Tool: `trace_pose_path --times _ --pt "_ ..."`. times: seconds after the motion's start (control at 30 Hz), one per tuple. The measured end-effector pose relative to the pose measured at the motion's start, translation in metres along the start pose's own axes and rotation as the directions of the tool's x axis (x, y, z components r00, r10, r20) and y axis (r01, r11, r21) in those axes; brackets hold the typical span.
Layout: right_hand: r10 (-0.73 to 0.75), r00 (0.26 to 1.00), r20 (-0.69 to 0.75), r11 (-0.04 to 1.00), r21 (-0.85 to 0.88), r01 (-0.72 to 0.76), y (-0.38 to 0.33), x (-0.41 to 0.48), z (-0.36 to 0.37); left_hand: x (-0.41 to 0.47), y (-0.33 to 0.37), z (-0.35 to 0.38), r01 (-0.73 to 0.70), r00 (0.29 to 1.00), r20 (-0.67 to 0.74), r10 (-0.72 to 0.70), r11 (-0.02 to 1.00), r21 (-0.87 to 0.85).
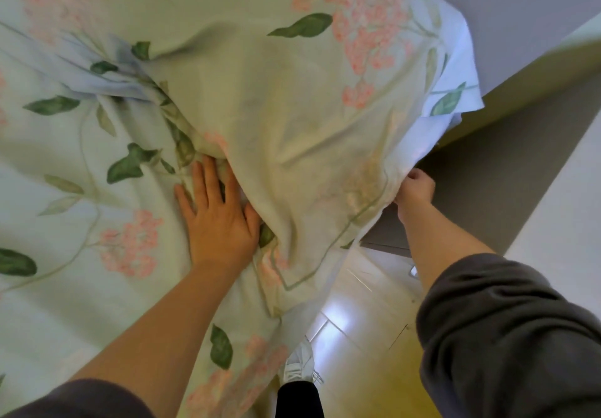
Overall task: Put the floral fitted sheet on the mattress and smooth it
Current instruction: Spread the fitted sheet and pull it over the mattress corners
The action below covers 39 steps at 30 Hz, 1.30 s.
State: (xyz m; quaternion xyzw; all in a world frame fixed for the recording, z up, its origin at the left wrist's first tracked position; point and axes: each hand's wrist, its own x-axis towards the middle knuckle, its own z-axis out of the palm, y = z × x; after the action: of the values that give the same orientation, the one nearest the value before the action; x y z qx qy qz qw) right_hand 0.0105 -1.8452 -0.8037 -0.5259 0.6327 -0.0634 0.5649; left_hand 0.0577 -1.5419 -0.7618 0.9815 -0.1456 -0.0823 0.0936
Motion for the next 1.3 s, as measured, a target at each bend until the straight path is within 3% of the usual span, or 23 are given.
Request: trace_pose_path --times 0.07,0.17,0.27,0.4,0.5,0.63,0.77,0.9,1.0,1.07,1.17,1.3 --pt "-0.017 0.995 -0.099 0.995 -0.1 0.008 -0.002 0.009 0.002 0.001 0.001 0.001 -0.004 1.0 -0.009 0.004 1.0 -0.011" --pt "0.12 0.966 -0.227 0.992 0.056 -0.11 -0.001 0.019 -0.004 0.003 0.002 0.002 -0.003 0.999 0.033 0.003 1.0 0.017" --pt "0.206 0.969 -0.136 0.977 0.094 -0.194 0.005 -0.001 -0.007 0.004 0.0 -0.008 0.004 0.991 0.137 -0.012 0.998 0.063" --pt "0.276 0.959 0.072 0.961 -0.06 -0.272 0.023 -0.068 0.001 -0.001 -0.018 -0.037 -0.109 0.965 0.239 0.112 0.994 -0.023" --pt "0.353 0.929 0.111 0.935 -0.072 -0.347 0.047 -0.119 0.012 -0.035 -0.052 -0.052 -0.221 0.929 0.318 0.19 0.973 0.064" --pt "0.408 0.905 0.124 0.912 -0.101 -0.397 0.088 -0.19 0.02 -0.117 -0.111 -0.065 -0.176 0.917 0.379 0.121 0.978 0.113" --pt "0.421 0.873 0.246 0.895 -0.269 -0.355 0.156 -0.276 0.026 -0.217 -0.16 -0.085 -0.091 0.927 0.371 0.057 0.993 0.076" --pt "0.449 0.767 0.458 0.87 -0.421 -0.259 0.226 -0.362 0.024 -0.303 -0.206 -0.09 -0.05 0.939 0.343 0.007 0.992 0.119" --pt "0.363 0.842 0.399 0.841 -0.529 -0.112 0.256 -0.394 0.03 -0.347 -0.241 -0.094 -0.038 0.941 0.337 -0.018 0.986 0.16" --pt "0.227 0.906 0.356 0.67 -0.733 0.12 0.263 -0.401 0.036 -0.368 -0.265 -0.095 -0.026 0.942 0.334 -0.044 0.979 0.2" --pt "0.136 0.925 0.355 0.261 -0.913 0.312 0.266 -0.397 0.022 -0.383 -0.288 -0.092 -0.022 0.958 0.282 -0.047 0.971 0.237" --pt "0.151 0.9 0.408 0.028 -0.912 0.409 0.267 -0.403 0.009 -0.383 -0.304 -0.094 -0.158 0.947 0.305 0.1 0.973 0.169"
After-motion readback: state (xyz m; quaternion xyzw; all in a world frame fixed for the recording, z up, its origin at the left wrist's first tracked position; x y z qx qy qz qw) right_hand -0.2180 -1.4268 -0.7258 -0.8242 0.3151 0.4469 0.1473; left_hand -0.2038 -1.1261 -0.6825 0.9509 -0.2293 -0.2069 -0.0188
